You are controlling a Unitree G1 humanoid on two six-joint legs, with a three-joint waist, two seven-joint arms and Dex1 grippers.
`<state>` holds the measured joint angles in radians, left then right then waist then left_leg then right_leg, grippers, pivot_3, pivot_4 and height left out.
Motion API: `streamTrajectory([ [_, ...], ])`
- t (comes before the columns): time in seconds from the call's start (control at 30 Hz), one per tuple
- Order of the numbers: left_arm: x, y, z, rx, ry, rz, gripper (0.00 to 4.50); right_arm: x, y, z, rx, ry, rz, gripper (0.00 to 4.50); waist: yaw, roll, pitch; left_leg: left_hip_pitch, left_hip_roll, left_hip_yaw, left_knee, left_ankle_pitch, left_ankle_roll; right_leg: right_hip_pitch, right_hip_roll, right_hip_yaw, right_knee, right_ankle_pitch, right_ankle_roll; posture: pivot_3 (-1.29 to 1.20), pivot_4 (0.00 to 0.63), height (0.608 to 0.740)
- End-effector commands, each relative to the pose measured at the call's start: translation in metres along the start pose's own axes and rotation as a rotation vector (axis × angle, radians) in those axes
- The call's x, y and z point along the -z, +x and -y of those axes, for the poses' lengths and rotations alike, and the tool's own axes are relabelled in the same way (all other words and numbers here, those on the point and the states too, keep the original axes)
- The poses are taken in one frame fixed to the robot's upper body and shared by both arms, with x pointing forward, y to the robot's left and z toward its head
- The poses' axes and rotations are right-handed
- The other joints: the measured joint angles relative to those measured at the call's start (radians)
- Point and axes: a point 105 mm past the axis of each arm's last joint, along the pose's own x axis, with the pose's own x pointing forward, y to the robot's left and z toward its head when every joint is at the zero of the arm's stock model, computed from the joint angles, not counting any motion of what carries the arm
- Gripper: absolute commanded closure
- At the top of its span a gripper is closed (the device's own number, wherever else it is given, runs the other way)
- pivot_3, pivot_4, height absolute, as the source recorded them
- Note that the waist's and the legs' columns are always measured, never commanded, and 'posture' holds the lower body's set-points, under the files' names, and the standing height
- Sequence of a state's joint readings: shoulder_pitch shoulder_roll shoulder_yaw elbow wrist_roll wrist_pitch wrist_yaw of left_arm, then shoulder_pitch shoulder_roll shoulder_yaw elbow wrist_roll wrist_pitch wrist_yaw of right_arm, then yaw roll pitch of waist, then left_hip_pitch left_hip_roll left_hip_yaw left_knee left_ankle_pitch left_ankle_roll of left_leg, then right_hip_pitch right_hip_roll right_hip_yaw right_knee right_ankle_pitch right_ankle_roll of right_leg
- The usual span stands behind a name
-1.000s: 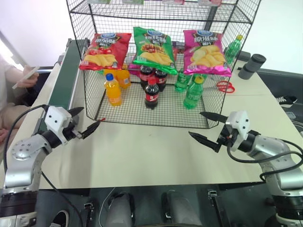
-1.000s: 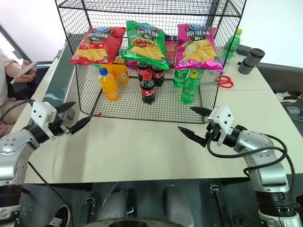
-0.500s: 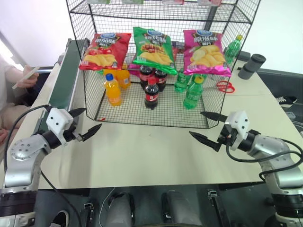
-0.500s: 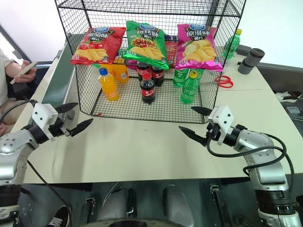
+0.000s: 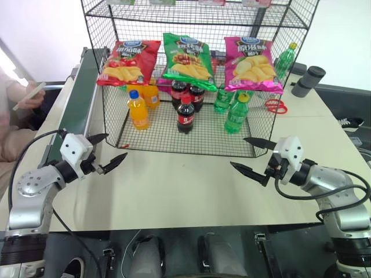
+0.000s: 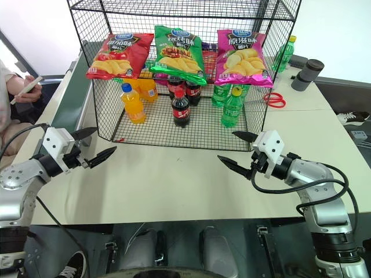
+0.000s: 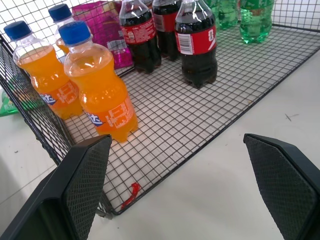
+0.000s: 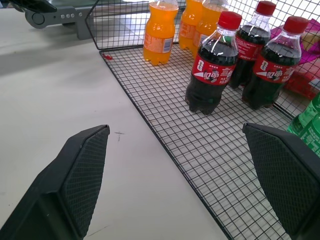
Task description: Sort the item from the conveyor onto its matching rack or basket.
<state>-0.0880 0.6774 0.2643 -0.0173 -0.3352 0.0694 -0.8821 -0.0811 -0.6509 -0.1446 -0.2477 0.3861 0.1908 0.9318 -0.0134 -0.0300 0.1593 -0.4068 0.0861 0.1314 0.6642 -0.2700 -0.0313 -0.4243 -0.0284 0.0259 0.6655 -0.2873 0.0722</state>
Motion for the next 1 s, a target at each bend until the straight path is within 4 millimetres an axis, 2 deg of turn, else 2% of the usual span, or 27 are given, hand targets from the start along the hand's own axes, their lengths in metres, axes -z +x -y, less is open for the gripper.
streamTrajectory([
  [0.03, -0.0108, -0.0012, -0.0004, 0.0, 0.053, 0.026, 0.0, -0.0089, -0.0005, -0.0008, -0.006, -0.042, 0.022, 0.05, 0.0, 0.0, 0.0, 0.0, 0.0, 0.0, 0.0, 0.0, 0.0, 0.0, 0.0, 0.0, 0.0, 0.0, 0.0, 0.0, 0.15, 0.74],
  [1.0, -0.0088, 0.0003, 0.0018, 0.023, 0.052, 0.02, 0.0, -0.0032, -0.002, -0.0032, -0.001, -0.052, 0.0, 0.05, 0.0, 0.0, 0.0, 0.0, 0.0, 0.0, 0.0, 0.0, 0.0, 0.0, 0.0, 0.0, 0.001, 0.0, 0.0, 0.0, 0.15, 0.74],
])
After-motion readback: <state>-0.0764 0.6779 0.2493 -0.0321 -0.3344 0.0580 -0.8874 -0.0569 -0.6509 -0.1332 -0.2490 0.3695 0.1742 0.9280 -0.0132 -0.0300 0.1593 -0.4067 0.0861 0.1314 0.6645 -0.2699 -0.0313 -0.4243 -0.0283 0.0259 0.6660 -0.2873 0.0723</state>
